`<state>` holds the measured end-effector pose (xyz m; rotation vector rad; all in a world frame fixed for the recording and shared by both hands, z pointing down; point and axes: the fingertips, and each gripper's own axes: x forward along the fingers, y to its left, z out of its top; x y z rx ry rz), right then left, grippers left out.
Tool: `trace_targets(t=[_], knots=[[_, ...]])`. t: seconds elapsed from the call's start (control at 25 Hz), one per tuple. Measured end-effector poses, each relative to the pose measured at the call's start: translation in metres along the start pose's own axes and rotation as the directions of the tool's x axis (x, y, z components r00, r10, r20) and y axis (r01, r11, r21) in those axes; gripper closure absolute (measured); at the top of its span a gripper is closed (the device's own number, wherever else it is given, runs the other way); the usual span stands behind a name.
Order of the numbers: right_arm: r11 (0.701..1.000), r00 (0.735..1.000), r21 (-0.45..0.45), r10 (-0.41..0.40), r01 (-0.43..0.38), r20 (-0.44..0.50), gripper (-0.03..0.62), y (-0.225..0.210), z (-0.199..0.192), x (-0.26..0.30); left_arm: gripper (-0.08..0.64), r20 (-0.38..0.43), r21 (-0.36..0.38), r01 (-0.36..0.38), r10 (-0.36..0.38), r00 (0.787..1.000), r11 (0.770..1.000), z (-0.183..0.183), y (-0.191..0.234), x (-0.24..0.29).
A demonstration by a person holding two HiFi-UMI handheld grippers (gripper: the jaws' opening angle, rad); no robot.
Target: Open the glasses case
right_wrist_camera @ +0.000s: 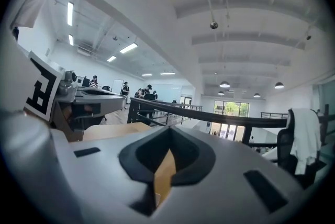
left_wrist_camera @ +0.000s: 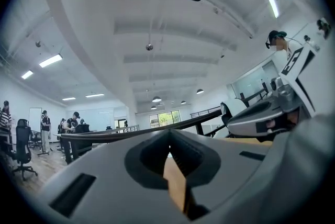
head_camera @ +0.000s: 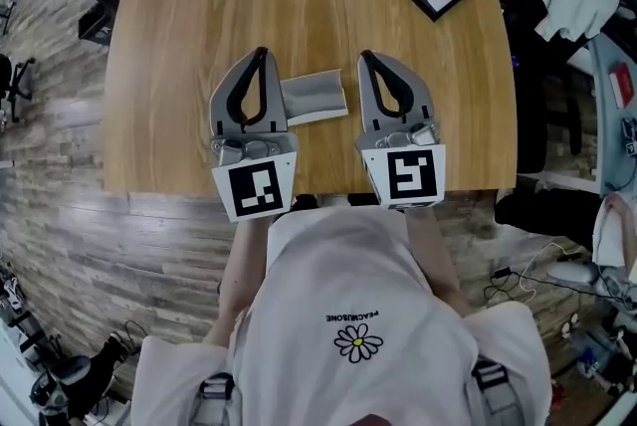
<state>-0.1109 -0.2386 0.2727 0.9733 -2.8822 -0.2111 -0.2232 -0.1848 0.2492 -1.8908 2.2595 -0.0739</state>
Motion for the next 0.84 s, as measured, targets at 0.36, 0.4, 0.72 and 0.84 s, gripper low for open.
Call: trace_targets(t=[0.36,0.4,0.72,0.84], knots=[[1.000,1.000,0.006,-0.026,0.026,0.004,0.584,-0.013,-0.003,-0.004,0.545,-0.033,-0.017,0.002,-0.003,0.999,1.000,-0.006,-0.004,-0.001],[1.000,1.000,0.000,-0.027,0.027,0.007,0.584,-0.013,-0.003,-0.004,0.545,-0.034,-0.018,0.003,-0.004,0.999,1.000,-0.006,-0.004,0.000],[0.998,0.999,-0.044,-0.037,0.035,-0.029,0.584,-0.012,-0.008,-0.004,0.545,-0.048,-0.003,0.052,-0.052,0.997,0.999,-0.005,-0.009,-0.001],[0.999,0.998,-0.033,-0.038,0.037,-0.040,0.586,-0.012,-0.009,-0.008,0.545,-0.055,0.011,0.066,-0.066,0.996,0.998,-0.004,-0.012,-0.002]])
